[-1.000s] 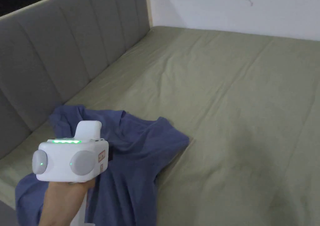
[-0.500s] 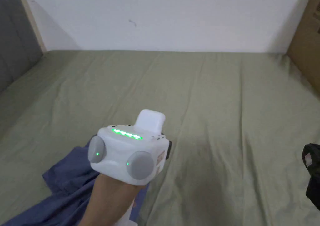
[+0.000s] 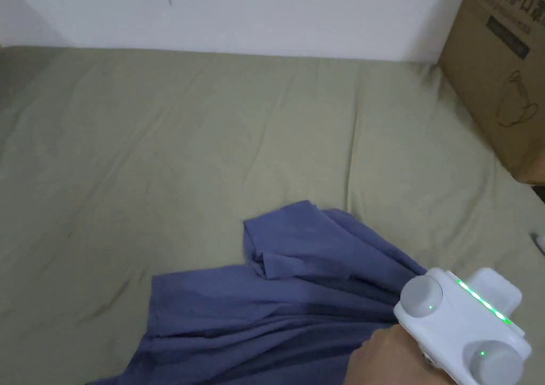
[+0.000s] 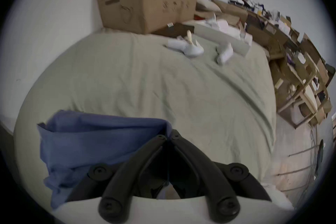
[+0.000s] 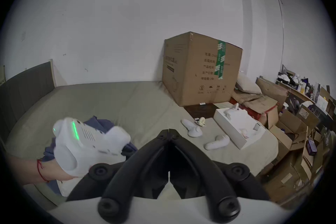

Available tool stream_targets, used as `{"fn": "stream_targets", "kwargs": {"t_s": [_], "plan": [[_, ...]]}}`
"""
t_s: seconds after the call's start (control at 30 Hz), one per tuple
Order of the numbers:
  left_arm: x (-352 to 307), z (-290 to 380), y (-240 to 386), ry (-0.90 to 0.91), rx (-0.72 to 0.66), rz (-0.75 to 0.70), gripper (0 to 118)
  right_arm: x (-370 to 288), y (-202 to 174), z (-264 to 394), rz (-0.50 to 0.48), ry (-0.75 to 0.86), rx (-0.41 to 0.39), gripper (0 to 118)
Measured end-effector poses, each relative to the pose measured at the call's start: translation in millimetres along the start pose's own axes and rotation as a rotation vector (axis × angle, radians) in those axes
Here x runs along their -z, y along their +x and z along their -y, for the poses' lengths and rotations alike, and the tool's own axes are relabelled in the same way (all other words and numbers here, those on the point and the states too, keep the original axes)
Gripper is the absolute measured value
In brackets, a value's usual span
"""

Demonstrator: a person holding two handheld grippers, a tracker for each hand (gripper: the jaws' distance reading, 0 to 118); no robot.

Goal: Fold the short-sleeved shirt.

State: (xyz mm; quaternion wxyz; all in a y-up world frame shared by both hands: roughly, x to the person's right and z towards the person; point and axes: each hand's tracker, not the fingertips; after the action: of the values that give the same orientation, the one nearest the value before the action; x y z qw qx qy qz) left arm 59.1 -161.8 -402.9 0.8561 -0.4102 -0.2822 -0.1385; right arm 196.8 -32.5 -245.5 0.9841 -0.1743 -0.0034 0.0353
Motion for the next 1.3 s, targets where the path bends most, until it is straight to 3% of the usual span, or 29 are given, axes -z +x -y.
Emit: {"fn": "stream_targets", "kwargs": {"t_s": [0.17,0.2,0.27,0.3,0.33,0.53,0.67,0.7,0.73,0.77,0.87,0.97,1.13,1.3], "plan": [[24.7,27.2,-6.8,-0.085,-0.02,-0.006,2,-1.0,2.8,2.5,0.015,-0.013,-0.001,0],[21.9,30.1,-12.9,-0.07,-0.068,0.013,26,-1.3,1.9,2.2,0.008,-0.012,0.004,0],[6.9,30.3,-25.0,-0.059,-0.168,0.084,109,-3.5,-1.9,-0.8,-0.002,-0.004,0.007,0],[-2.8,28.3,-30.8,-0.063,-0.188,0.119,115,-5.5,-4.9,-2.9,-0.008,0.006,0.004,0],[-21.8,31.1,-35.9,-0.025,-0.182,0.055,109,-7.5,-7.3,-5.2,-0.014,0.012,0.005,0],[-178.4,49.8,-79.3,0.268,-0.228,-0.095,110,-22.5,-25.0,-18.2,-0.075,0.072,0.031,0],[-305.7,97.9,-104.9,0.412,-0.288,-0.356,106,-31.4,-40.5,-24.6,-0.112,0.101,0.028,0],[-334.2,110.6,-108.0,0.428,-0.296,-0.442,91,-32.8,-43.7,-25.0,-0.126,0.109,0.027,0],[-357.8,125.6,-107.7,0.441,-0.304,-0.527,62,-34.0,-46.5,-25.2,-0.137,0.112,0.026,0],[-379.7,143.6,-104.8,0.45,-0.323,-0.626,3,-35.7,-51.0,-25.3,-0.143,0.114,0.023,0],[-421.4,188.6,-97.6,0.455,-0.414,-0.83,0,-40.1,-63.0,-24.3,-0.168,0.121,0.023,0],[-441.1,216.5,-93.1,0.442,-0.522,-0.748,0,-40.6,-72.9,-21.7,-0.19,0.12,0.025,0],[-439.5,230.0,-81.2,0.413,-0.557,-0.768,0,-38.8,-82.2,-18.5,-0.211,0.1,0.009,0],[-395.6,213.0,-113.2,0.368,-0.57,-0.624,0,-37.1,-83.9,-17.0,-0.214,0.089,-0.004,0]]}}
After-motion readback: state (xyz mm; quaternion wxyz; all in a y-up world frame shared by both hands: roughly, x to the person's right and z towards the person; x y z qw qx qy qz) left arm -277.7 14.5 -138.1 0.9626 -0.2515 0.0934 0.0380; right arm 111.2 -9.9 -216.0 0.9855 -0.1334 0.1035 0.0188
